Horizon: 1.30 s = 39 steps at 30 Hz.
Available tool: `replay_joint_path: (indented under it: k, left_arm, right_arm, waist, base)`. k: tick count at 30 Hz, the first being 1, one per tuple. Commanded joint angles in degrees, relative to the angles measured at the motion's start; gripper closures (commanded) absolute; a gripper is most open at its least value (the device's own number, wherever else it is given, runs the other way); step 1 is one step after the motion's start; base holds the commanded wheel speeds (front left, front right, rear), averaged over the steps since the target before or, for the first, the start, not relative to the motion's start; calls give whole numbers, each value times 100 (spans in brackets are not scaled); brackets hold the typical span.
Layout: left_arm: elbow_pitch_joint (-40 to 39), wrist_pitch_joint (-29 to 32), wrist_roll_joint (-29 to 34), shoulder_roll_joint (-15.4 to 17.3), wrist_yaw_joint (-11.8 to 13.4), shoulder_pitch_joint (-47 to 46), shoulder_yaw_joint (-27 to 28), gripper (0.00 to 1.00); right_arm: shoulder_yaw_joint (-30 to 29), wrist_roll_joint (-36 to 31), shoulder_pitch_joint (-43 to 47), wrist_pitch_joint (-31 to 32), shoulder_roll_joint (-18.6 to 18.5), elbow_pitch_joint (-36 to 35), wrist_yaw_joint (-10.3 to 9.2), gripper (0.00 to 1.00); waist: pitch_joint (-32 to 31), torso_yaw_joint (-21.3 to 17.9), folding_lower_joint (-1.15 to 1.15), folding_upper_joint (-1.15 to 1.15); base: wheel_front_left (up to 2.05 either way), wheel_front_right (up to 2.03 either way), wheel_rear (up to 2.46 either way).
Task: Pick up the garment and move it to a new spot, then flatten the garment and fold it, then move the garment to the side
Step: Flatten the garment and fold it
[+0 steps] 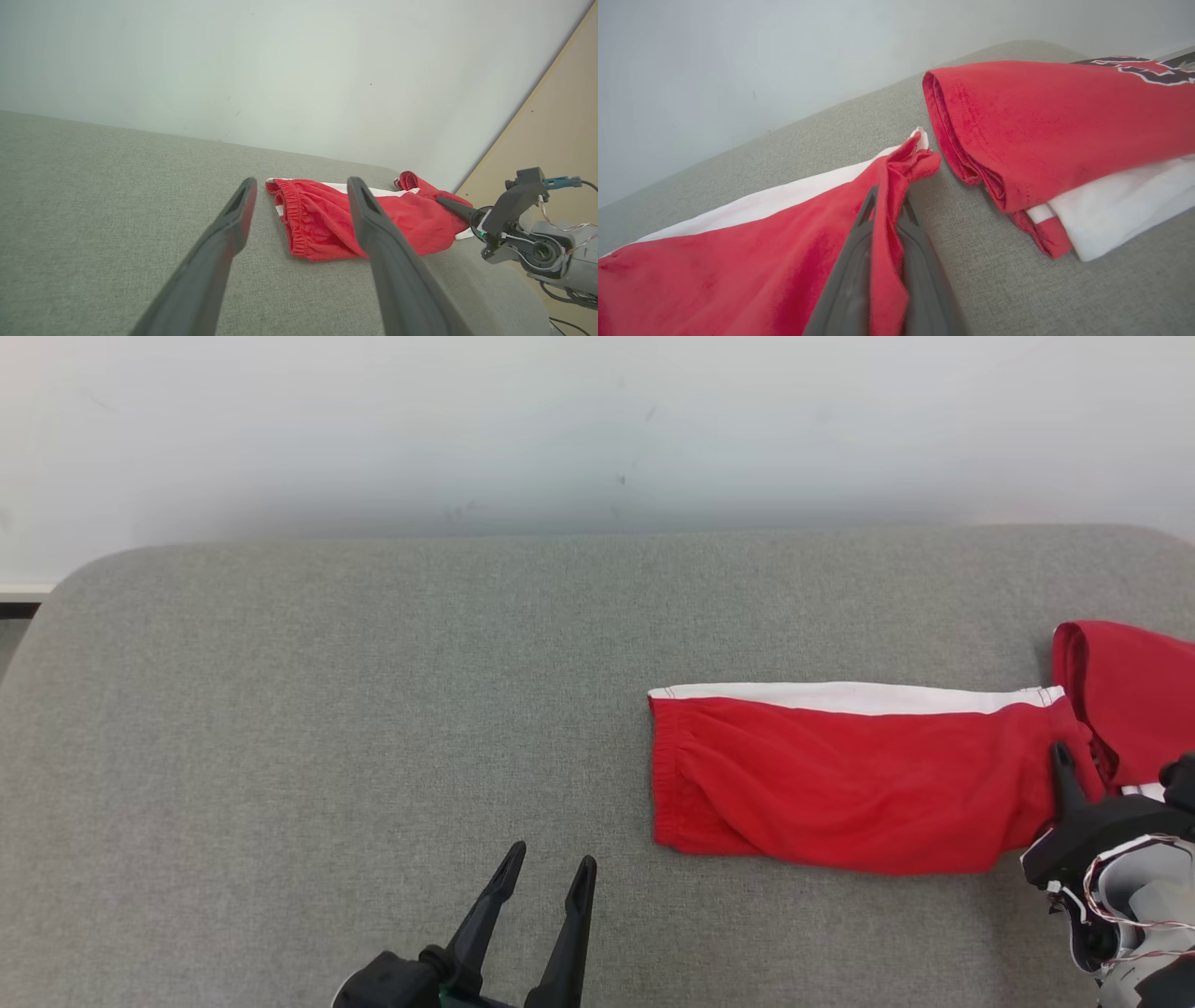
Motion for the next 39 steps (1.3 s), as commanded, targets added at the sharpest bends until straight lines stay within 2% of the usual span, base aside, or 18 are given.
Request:
replay_joint_path:
  k: [1, 9, 18, 24, 29, 36, 37, 38, 39]
  left_arm:
    - [20, 23, -32, 38, 10, 116, -10, 0]
    - [69, 105, -114, 46, 5, 195, -91, 0]
    - [86, 130, -180, 18, 18, 242, -139, 0]
    - [88, 88, -213, 33, 28, 224, -121, 0]
    - [111, 64, -231, 30, 28, 176, -106, 0]
    - [153, 33, -228, 4, 5, 121, -105, 0]
    - [156, 28, -232, 3, 4, 115, -106, 0]
    - [161, 32, -234, 5, 4, 107, -101, 0]
    - [164, 26, -237, 5, 7, 102, -95, 0]
  right_arm:
    - [11, -69, 41, -25, 12, -42, -2, 100]
    - [165, -443, -186, -25, 158, -371, -2, 100]
    - [634, -662, -547, -24, 614, -642, -2, 100]
    - [1162, -804, -704, -21, 993, -806, -2, 100]
    - [1615, -1015, -678, -1, 1262, -621, -2, 100]
    - [2033, -978, -550, -10, 1741, -177, -2, 100]
    - [2074, -936, -525, -12, 1797, -142, -2, 88]
    - [2110, -885, -493, -13, 1840, -121, -2, 60]
    - [2128, -825, -464, -14, 1867, -105, -2, 26]
  waist:
    - [-89, 29, 1, 0]
    - [-280, 125, 1, 0]
    - [-373, 358, 1, 0]
    - [-297, 524, 1, 0]
    - [-262, 590, 1, 0]
    - [-206, 662, 1, 0]
    - [-198, 672, 1, 0]
    - [-192, 678, 1, 0]
    - [-188, 681, 1, 0]
  base:
    - [0, 0, 0]
    - [0, 0, 0]
    - [0, 0, 0]
    - [0, 0, 0]
    - [0, 0, 0]
    - [0, 0, 0]
    - [0, 0, 0]
    - [0, 0, 0]
    - [0, 0, 0]
